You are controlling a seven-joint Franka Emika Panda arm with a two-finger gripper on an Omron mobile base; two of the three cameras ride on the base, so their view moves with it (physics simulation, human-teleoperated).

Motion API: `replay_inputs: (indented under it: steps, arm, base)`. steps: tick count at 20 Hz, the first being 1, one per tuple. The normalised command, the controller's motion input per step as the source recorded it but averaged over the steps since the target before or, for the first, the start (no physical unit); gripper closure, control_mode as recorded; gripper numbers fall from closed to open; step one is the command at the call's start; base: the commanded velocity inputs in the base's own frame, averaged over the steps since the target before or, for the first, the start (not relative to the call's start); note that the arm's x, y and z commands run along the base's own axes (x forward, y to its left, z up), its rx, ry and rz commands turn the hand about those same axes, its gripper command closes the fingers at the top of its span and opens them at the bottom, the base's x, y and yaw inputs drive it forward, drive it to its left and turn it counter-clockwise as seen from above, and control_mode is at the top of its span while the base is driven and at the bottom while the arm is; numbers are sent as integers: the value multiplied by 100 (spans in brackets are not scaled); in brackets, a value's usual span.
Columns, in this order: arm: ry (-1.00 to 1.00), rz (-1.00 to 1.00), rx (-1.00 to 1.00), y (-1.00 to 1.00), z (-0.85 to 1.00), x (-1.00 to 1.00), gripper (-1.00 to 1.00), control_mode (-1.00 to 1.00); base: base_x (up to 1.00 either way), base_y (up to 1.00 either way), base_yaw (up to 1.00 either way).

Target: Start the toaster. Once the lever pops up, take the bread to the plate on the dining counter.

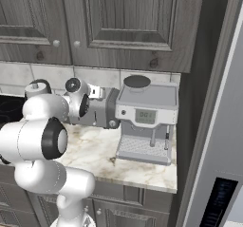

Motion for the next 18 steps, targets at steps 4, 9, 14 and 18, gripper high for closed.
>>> replay_inputs:
  steps: [4, 9, 14, 18]
  arm:
    - [0, 0, 0, 0, 0, 0, -100, -100]
    - [0, 0, 0, 0, 0, 0, -100, -100]
    - [0, 0, 0, 0, 0, 0, -100, -100]
    - [0, 0, 0, 0, 0, 0, -100, -100]
  base:
    - [0, 0, 0]
    - [0, 0, 0]
    - [0, 0, 0]
    - [0, 0, 0]
